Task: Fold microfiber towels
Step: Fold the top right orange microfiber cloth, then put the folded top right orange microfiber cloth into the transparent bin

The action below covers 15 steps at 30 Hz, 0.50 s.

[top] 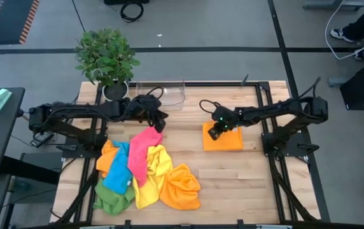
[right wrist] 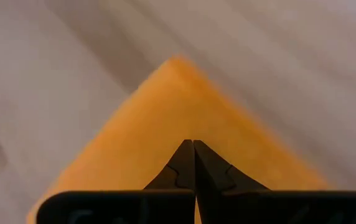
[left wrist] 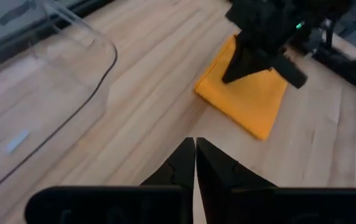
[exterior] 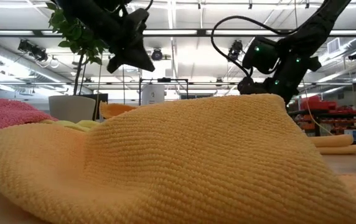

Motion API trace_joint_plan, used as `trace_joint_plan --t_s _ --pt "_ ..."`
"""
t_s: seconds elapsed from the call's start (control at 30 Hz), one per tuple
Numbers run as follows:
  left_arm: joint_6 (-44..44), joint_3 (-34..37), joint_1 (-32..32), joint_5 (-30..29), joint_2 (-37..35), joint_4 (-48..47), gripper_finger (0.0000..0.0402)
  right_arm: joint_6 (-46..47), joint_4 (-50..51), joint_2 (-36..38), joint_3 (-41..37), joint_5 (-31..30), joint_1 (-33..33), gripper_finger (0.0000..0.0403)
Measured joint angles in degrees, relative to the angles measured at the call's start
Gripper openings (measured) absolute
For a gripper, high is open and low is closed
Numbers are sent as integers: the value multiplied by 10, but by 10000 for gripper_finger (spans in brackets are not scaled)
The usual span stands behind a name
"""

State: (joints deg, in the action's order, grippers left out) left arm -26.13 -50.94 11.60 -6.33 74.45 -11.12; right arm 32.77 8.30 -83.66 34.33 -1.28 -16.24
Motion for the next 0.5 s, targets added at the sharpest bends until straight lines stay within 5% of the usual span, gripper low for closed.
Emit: trace_joint_plan --t_s 0.27,0.5 --pt "-175 0 -29 -1 72 122 16 -31 84 76 43 112 -66 1" --pt "-269 -1 -47 43 197 278 96 3 266 223 47 115 -68 7"
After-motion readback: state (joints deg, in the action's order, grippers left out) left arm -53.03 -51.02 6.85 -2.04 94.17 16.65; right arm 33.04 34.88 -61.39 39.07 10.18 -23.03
